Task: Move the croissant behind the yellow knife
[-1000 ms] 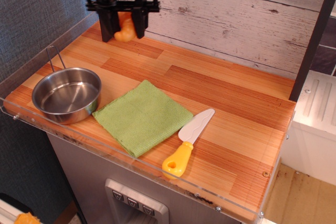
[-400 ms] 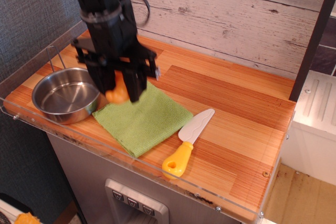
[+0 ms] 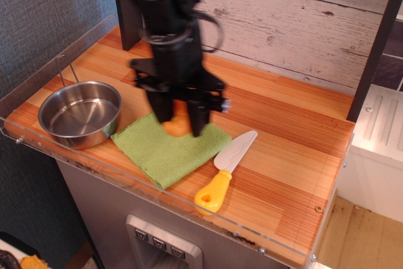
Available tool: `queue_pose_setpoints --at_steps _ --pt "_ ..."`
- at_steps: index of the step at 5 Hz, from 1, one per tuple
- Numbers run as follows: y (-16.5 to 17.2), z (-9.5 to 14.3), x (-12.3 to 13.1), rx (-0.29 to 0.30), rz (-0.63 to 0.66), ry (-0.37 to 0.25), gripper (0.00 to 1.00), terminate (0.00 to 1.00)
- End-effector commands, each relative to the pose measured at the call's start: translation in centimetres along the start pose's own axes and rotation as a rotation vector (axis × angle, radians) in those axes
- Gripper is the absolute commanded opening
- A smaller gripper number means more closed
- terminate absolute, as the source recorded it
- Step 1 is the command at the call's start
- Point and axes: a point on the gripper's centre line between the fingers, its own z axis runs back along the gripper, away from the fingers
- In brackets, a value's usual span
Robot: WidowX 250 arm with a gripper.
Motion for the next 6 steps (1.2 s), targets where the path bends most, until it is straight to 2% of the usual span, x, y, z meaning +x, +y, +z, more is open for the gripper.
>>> queue_pose_setpoints --at_steps 1,3,4,5,6 --pt "-2.9 -1.2 4.2 0.021 -0.154 -0.006 0.0 0.0" --pt "-3.8 -2.9 5.5 -0.016 -0.337 0.028 0.0 0.0" --pt "-4.3 -3.2 6.1 -0.035 -0.447 0.025 0.0 0.0" --pt "-5.1 -3.5 7.0 -0.035 -0.534 0.03 0.0 0.0" --pt "-5.9 -3.8 8.0 -0.007 -0.598 0.004 0.0 0.0"
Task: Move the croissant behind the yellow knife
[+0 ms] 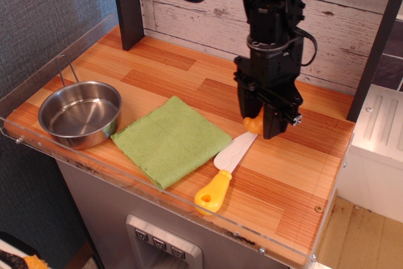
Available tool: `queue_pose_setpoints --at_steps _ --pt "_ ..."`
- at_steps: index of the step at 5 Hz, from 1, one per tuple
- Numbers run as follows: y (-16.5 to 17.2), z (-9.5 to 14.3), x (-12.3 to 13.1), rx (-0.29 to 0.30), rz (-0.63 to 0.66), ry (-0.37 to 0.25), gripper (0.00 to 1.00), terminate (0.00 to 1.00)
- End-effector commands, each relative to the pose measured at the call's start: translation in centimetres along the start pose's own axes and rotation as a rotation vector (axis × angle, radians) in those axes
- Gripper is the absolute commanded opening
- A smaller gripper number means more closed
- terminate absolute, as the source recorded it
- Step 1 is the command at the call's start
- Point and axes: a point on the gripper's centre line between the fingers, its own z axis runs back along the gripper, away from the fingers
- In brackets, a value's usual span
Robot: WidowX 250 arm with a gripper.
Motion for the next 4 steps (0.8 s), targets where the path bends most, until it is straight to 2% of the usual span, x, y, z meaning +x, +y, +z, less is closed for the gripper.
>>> queue_pose_setpoints --at_steps 1,3,4 --pt "1.3 1.5 2.4 0.076 0.005 -0.1 0.0 0.0" --pt "2.5 0.3 3.1 0.088 0.181 -0.097 0.0 0.0" --pt "2.8 0.0 2.8 0.092 0.284 -0.083 1.0 0.0"
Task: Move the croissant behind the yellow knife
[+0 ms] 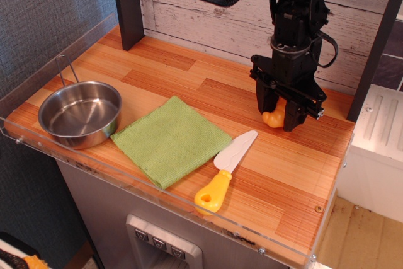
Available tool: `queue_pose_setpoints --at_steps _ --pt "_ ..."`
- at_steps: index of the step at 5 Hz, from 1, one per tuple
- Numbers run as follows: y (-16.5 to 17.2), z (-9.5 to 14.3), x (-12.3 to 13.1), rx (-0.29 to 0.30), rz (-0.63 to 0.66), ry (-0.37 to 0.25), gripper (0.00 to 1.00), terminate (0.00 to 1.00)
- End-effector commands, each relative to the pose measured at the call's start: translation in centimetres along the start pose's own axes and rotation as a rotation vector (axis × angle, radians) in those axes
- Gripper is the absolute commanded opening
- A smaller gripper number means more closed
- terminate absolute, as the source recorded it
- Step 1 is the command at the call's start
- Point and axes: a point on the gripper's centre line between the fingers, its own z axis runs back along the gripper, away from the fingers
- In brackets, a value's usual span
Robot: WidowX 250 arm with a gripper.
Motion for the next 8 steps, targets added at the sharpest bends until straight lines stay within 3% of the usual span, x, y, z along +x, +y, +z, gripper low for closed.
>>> queue_pose_setpoints --at_steps 1,2,3,4,5,6,7,8 --pt "1.8 2.4 -0.4 0.032 0.161 -0.042 1.0 0.0" --pt "2.5 6.4 -1.9 0.02 0.284 -0.06 1.0 0.0" --pt "4.8 11.9 -5.8 0.031 0.359 -0.06 1.0 0.0" --pt "7.1 14.7 -9.1 -0.037 0.373 -0.022 1.0 0.0" --pt "8.1 15.3 -10.3 -0.049 0.315 0.032 1.0 0.0" --pt "8.6 15.6 -10.4 -0.047 0.274 0.043 1.0 0.0" --pt "9.3 16.0 -10.6 0.013 0.251 0.042 1.0 0.0" --pt "9.3 16.0 -10.6 0.013 0.251 0.042 1.0 0.0"
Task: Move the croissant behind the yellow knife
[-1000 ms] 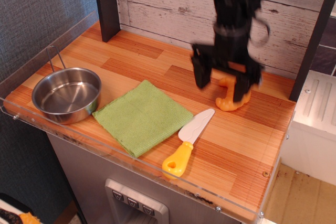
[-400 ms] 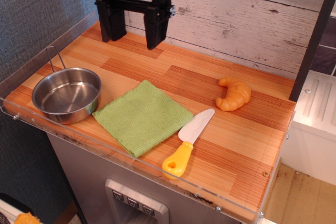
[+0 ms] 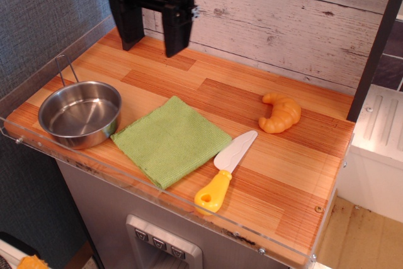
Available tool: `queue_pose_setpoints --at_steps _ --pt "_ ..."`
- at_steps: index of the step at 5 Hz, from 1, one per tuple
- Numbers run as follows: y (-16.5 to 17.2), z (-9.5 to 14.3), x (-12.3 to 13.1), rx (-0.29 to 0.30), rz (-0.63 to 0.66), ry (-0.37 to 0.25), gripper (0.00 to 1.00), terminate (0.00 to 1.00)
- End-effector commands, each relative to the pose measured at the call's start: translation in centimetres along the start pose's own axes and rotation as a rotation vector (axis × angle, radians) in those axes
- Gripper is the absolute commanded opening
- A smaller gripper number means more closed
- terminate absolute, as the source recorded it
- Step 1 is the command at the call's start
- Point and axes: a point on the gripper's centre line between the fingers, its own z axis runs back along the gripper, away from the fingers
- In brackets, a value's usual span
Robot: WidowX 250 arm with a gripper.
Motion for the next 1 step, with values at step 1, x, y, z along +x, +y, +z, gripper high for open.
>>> queue_pose_setpoints --at_steps 1 --pt "1.0 2.39 0.1 0.024 -0.003 -0.073 1.0 1.0"
